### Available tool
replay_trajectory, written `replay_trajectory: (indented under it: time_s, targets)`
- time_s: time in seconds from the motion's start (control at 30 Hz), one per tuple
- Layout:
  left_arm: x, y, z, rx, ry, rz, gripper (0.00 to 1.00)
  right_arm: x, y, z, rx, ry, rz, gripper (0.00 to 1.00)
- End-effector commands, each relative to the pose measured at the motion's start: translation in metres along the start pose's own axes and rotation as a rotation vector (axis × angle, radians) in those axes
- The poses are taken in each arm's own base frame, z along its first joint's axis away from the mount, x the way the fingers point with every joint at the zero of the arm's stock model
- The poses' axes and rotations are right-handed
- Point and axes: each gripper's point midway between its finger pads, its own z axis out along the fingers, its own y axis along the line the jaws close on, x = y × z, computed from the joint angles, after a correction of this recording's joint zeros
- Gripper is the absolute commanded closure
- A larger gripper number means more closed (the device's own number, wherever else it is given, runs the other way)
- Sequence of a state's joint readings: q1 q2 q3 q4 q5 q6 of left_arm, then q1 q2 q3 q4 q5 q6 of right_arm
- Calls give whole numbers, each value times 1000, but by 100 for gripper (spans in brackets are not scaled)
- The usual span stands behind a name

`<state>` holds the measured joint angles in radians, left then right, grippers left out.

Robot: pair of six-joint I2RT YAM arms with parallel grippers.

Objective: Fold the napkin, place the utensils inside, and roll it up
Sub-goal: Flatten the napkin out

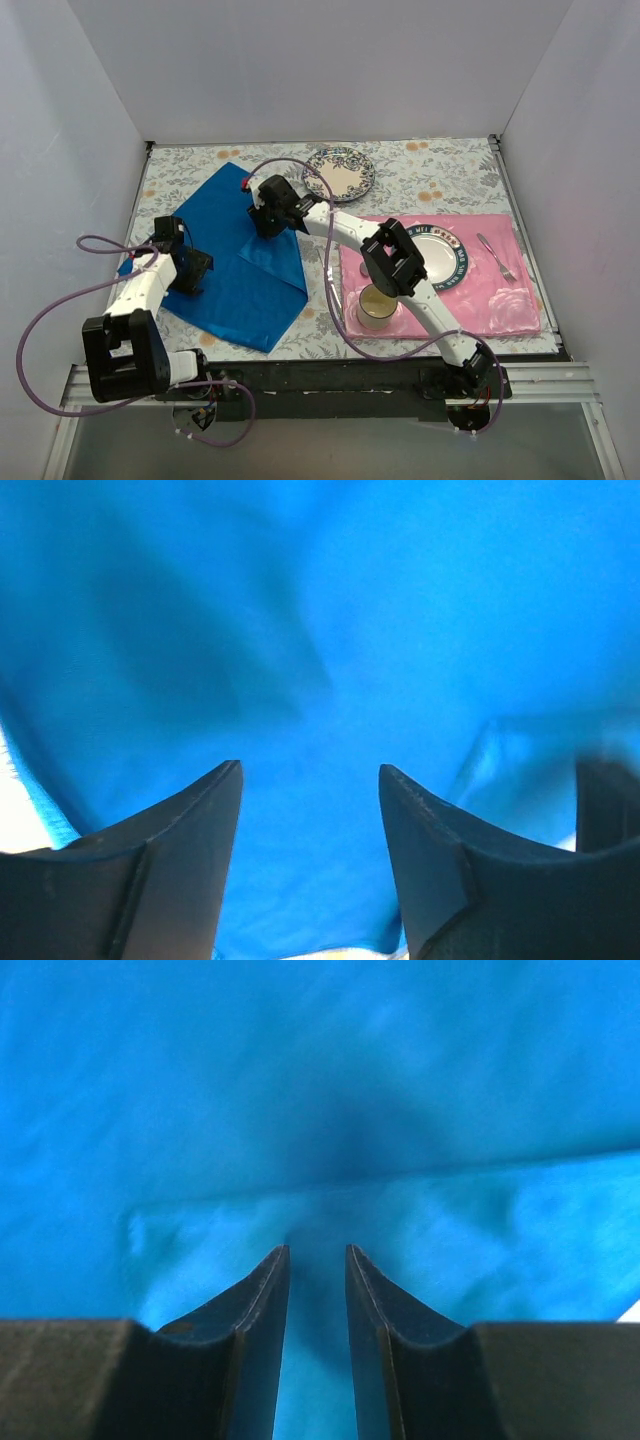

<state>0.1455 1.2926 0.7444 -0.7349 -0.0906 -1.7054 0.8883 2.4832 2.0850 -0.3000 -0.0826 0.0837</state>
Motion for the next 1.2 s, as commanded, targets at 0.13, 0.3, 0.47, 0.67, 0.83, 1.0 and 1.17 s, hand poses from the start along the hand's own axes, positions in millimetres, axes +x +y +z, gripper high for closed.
replay_trajectory:
  time_s: [0.13, 0.3, 0.47, 0.67, 0.83, 1.0, 1.17]
  targets:
    - [22, -84, -41, 461, 103, 265, 35, -92, 3, -8, -118, -242, -30, 55]
    - [24, -111, -30, 461, 192, 285, 30, -95, 6, -55, -81, -219, 39, 50]
    - [39, -126, -15, 466, 255, 298, 35, -94, 0, -110, -62, -195, 92, 45]
    - [58, -137, 0, 404, 241, 376, 42, -58, -12, -138, -31, -118, 108, 46]
    - [64, -123, 16, 313, 238, 369, 47, -26, 2, -147, -90, -65, 131, 52]
    - [67, -117, 24, 272, 227, 360, 47, -1, 5, -156, -99, -61, 144, 53]
    - [63, -122, 32, 264, 204, 351, 51, 18, 16, -157, -144, -29, 156, 61]
